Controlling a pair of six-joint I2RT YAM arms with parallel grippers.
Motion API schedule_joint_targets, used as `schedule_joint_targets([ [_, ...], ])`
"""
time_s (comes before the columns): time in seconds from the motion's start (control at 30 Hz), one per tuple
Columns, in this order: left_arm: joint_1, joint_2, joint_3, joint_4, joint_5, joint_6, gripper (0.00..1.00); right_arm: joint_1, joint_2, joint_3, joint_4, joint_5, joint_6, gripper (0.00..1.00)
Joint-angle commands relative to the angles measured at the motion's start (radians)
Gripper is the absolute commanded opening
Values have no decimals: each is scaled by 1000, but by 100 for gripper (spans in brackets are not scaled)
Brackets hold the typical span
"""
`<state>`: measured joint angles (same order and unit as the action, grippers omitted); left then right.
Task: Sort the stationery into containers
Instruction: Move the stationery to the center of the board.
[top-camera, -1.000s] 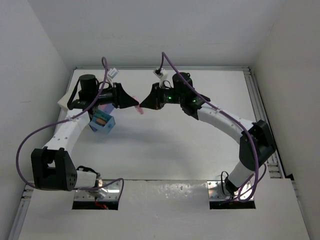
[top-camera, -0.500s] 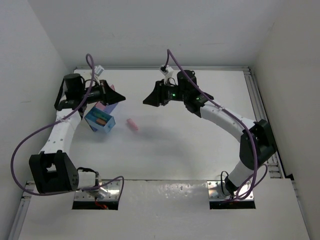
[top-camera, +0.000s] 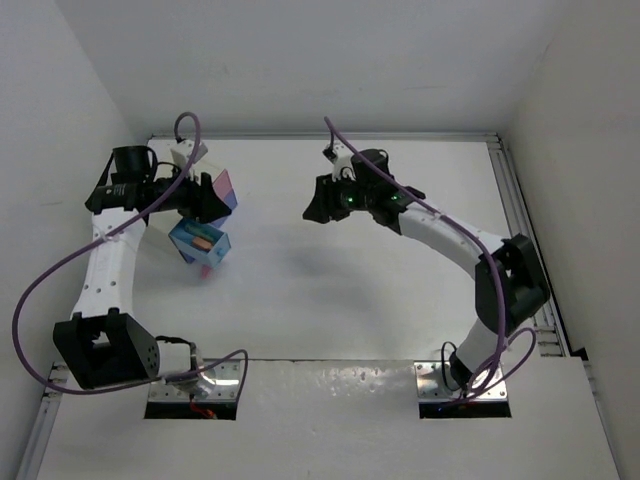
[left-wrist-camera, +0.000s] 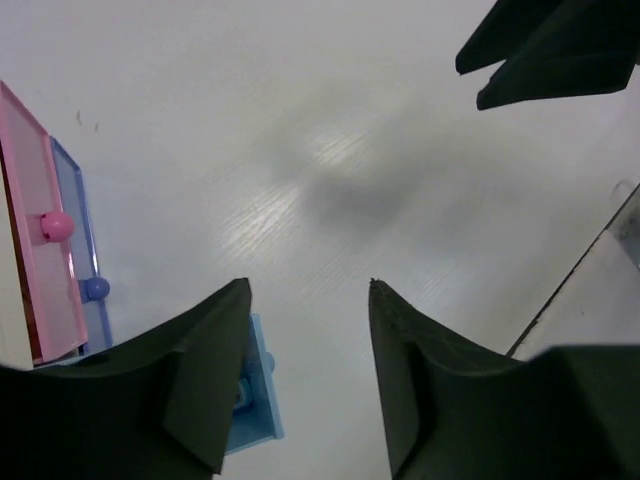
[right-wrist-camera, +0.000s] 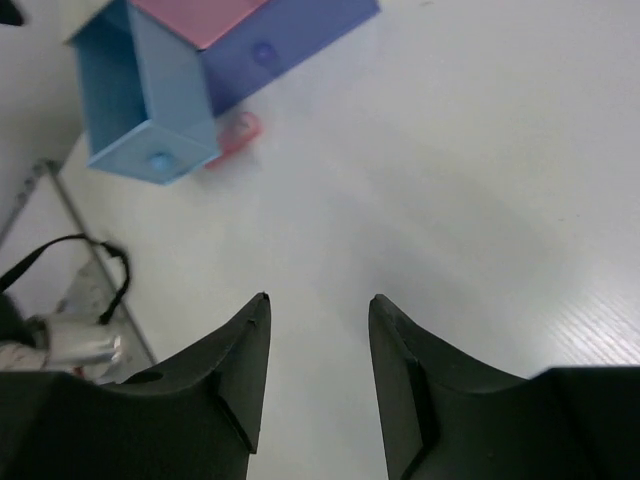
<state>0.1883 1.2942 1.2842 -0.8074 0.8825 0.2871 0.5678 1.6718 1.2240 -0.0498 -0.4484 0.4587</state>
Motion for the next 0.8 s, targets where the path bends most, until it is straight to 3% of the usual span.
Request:
schedule_joint_targets([
  [0.0, -4, -47, 9, 35, -97, 15, 59, 52, 60, 91, -93, 216, -40, 44],
  [0.1, 16, -76, -22, 100, -125, -54, 68, 142, 136, 158, -151, 313, -10, 46],
  [0.2, 16, -65, 18, -23, -148, 76, 65, 155, 173, 180, -159, 306, 53, 46],
  [0.33, 205, -186, -57, 3, -113, 87, 45, 153, 143, 91, -69, 298, 40, 41],
  [0.4, 240, -214, -95, -38, -138, 113, 36, 149, 126, 72, -62, 297, 32, 33],
  [0.5, 283, -205, -94, -175, -200, 227, 12, 147, 118, 55, -65, 277, 28, 26],
  [0.67, 451, -185, -137, -363, -195, 466, 2, 141, 112, 52, -71, 269, 24, 25],
  [0.77, 534, -161, -143, -400, -163, 567, 10, 138, 112, 48, -68, 270, 24, 25],
])
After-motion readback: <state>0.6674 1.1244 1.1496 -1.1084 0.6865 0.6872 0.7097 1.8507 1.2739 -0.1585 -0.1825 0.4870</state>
